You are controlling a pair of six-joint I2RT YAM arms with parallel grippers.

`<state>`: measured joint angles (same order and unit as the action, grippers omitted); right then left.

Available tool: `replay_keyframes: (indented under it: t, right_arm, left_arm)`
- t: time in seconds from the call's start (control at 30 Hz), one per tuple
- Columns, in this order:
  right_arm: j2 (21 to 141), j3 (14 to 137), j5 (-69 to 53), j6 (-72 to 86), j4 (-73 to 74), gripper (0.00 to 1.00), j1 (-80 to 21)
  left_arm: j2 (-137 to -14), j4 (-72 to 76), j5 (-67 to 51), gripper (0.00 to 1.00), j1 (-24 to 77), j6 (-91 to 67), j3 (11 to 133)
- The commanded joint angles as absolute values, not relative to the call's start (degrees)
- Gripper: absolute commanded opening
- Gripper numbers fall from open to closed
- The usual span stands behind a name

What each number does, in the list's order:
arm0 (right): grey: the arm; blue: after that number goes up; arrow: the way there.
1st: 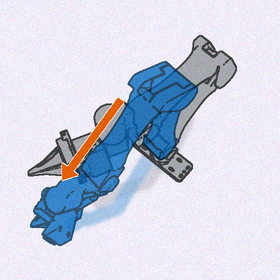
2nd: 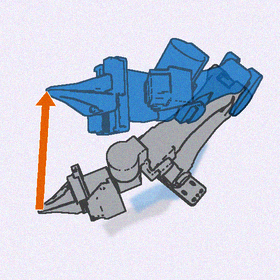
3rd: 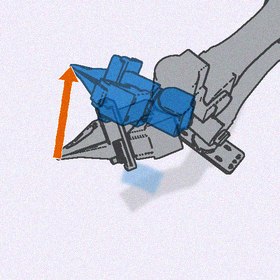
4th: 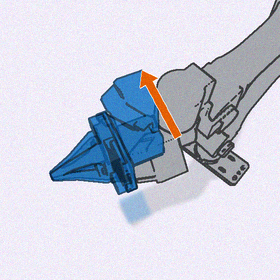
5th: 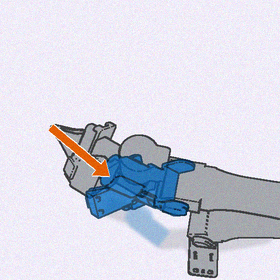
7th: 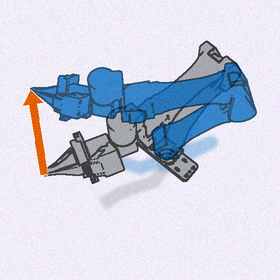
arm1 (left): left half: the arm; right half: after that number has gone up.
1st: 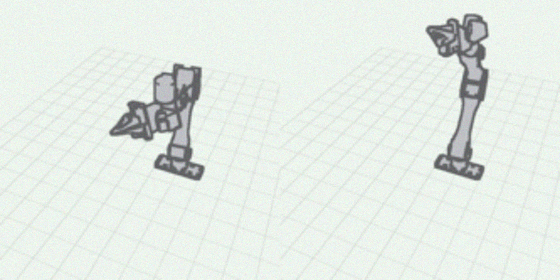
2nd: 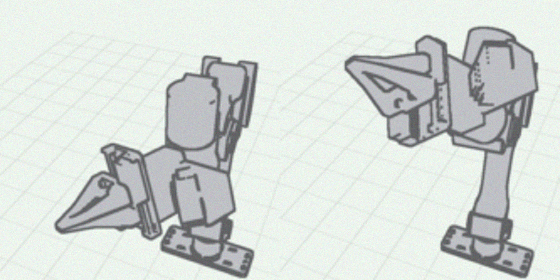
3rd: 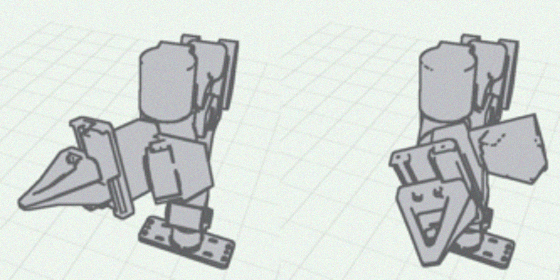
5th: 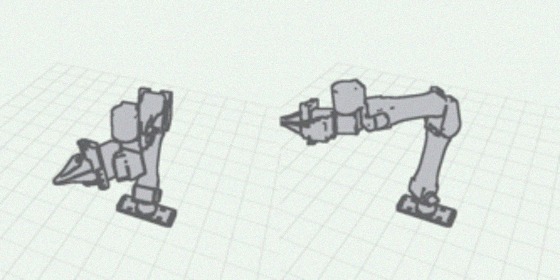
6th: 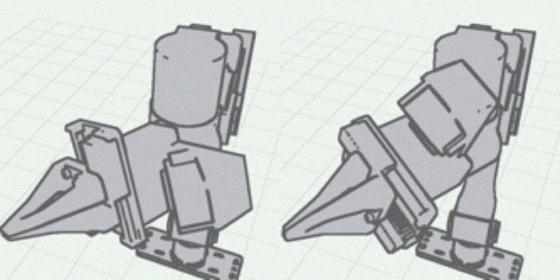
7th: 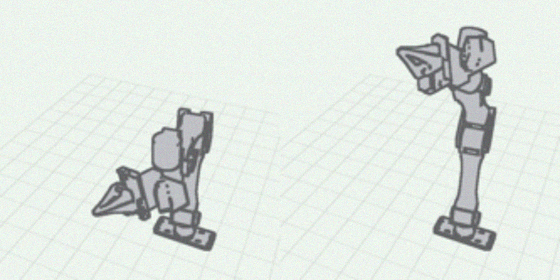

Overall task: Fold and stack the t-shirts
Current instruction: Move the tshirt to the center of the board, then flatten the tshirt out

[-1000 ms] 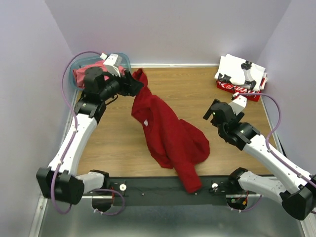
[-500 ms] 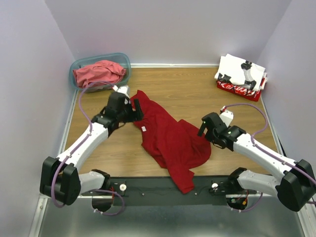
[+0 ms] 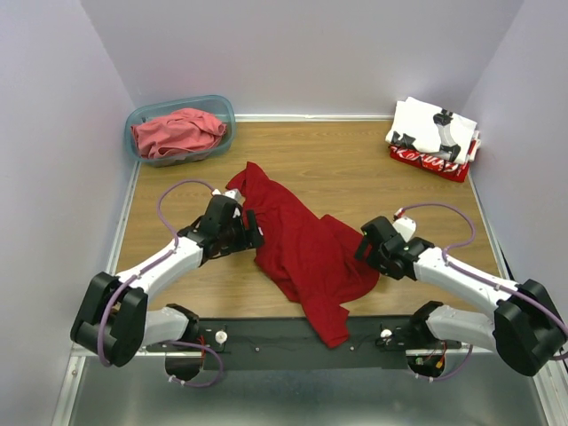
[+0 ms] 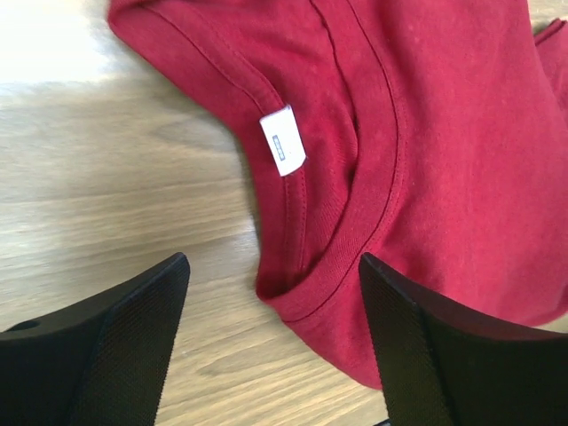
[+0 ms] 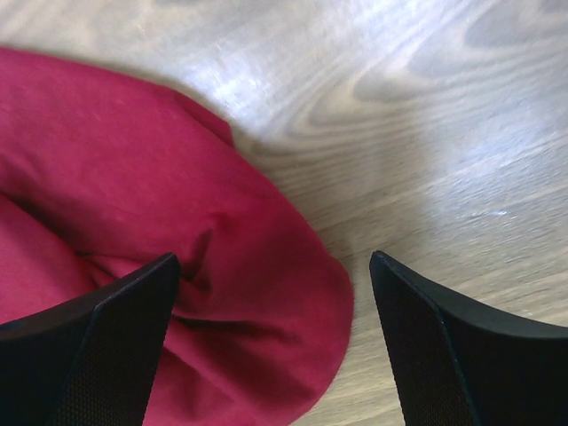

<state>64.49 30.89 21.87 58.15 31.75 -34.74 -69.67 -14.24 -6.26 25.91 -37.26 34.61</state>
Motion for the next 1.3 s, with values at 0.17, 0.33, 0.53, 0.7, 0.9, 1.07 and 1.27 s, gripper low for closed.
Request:
replay_keyframes:
  t: [0.17,0.33,0.53,0.7,0.9,1.07,1.27]
  right_arm:
    - [64.1,26.9,19.6,59.5,24.7,0.91,-34.3]
    - [65.7,26.3,18.7,59.3,22.5,0.81,-34.3]
    - [67.4,27.1,18.6,58.3,21.9,0.67,-34.3]
    - [69.9,28.8,18.9,57.3,21.9,0.25,-34.2]
    - [68.6,37.9,21.8,52.7,25.0,0.01,-32.9]
    - [66.5,53.1,28.6,46.7,35.2,0.0,-32.0]
    - [65.0,72.1,39.2,40.5,44.9,0.01,-32.0]
  left_arm:
    - [-72.4,-8.1,-12.4,0.8,26.9,-40.4,31.1]
    - [-74.3,-5.4,-14.7,0.79,27.9,-41.4,29.4]
    - [-75.0,-4.1,-15.6,0.55,28.8,-42.3,28.8]
    - [-75.0,-1.6,-19.0,0.17,29.0,-43.2,27.8]
    - [-69.5,-5.6,-15.2,0.0,27.7,-41.3,34.0]
    - [-66.1,-18.3,-5.6,0.0,22.0,-35.6,54.9]
    - [-64.1,-25.3,-1.6,0.0,17.5,-29.6,74.6]
